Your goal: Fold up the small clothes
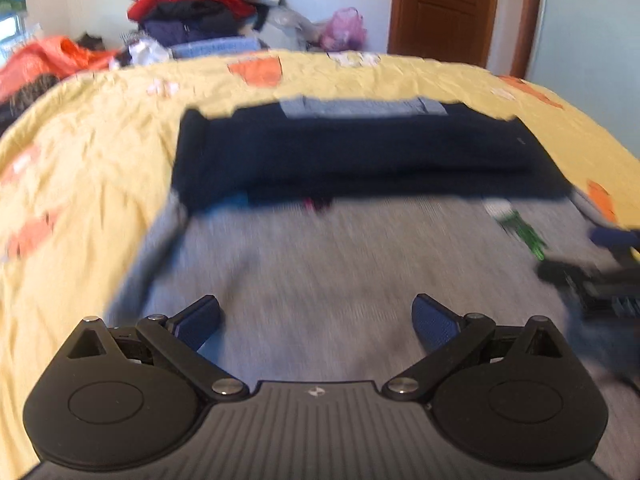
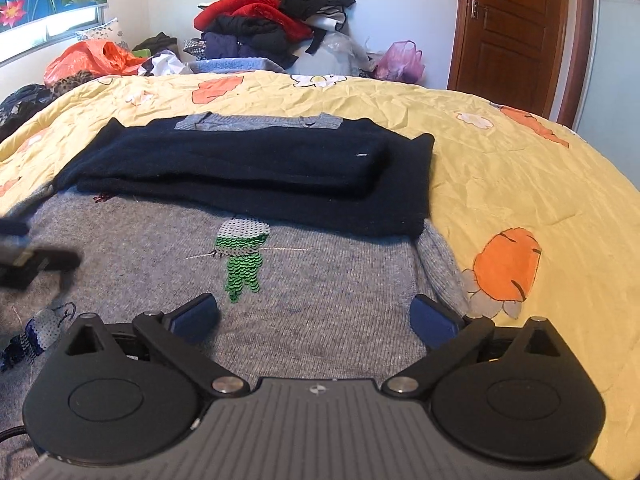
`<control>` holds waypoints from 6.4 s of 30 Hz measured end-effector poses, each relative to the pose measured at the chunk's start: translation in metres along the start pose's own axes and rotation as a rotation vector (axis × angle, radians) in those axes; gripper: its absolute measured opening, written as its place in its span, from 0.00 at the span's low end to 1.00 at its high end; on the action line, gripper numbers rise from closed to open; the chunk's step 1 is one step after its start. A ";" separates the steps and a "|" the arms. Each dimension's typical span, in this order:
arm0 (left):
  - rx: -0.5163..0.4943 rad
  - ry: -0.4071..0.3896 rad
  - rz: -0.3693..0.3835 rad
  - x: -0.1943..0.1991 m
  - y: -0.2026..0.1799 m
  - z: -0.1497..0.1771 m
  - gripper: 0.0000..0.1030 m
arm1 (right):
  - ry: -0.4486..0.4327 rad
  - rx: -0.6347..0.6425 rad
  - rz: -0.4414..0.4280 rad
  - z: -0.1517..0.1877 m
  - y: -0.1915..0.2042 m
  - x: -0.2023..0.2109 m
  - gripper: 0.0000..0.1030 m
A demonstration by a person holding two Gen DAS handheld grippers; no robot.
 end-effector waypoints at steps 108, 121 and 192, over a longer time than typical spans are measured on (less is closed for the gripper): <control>0.667 0.183 0.664 0.160 0.093 0.174 1.00 | 0.242 -0.797 -0.534 0.165 -0.081 0.201 0.81; 0.715 0.231 0.675 0.149 0.113 0.164 1.00 | 0.379 -0.761 -0.741 0.152 -0.040 0.186 0.73; 0.490 -0.198 0.627 0.073 0.121 -0.120 0.07 | -0.082 -1.000 -0.907 -0.088 -0.132 0.034 0.13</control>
Point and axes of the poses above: each gripper's, at about its wrist camera, not at the fingertips, and x roughly against the way its jaws point, y to its left, z to its underside, the point moved 7 cm from there along -x, roughly the way its jaws point, and after that the axes turned 1 degree about y, right-handed, at the moved point
